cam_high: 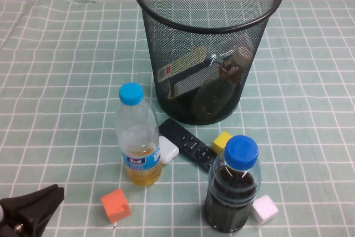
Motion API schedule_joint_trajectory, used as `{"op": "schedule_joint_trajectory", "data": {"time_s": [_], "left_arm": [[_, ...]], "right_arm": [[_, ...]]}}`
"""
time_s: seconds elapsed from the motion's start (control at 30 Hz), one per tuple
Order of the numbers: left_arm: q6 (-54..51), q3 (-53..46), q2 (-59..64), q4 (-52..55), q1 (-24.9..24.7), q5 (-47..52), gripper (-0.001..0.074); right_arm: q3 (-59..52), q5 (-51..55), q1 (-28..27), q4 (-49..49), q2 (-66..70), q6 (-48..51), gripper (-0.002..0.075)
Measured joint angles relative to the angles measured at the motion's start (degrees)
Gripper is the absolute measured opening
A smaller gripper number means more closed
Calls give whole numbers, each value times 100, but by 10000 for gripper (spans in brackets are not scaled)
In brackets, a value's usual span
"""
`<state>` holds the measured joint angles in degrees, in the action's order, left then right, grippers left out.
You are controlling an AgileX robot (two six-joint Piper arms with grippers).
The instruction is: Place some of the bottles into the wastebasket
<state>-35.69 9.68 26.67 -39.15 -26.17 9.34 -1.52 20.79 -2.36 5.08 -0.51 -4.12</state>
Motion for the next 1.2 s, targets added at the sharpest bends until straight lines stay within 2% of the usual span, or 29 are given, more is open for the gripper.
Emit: {"op": "schedule_joint_trajectory", "data": {"time_s": [0.23, 0.33, 0.43, 0.53, 0.67, 0.83, 1.03, 1.2], "left_arm": [[-131, -14, 0, 16, 0, -615, -4], [288, -200, 0, 722, 5, -1332, -4], [1210, -488, -81, 1772, 284, -2292, -4], [1724, -712, -438, 2297, 802, -2483, -4], [2392, -1059, -1265, 3014, 1591, -2074, -4], [3284, -1109, -2394, 3804, 2374, -822, -4], [3303, -1131, -2716, 4054, 2441, 761, -4], [3303, -1133, -2716, 4078, 2441, 1056, -4]], "right_arm": [[0, 4, 0, 0, 0, 2, -1], [0, 4, 0, 0, 0, 2, -1], [0, 4, 0, 0, 0, 2, -1], [0, 4, 0, 0, 0, 2, -1], [0, 13, 0, 0, -9, 2, -1], [0, 13, 0, 0, -9, 2, -1], [0, 13, 0, 0, -23, 2, -1], [0, 13, 0, 0, -23, 2, -1]]}}
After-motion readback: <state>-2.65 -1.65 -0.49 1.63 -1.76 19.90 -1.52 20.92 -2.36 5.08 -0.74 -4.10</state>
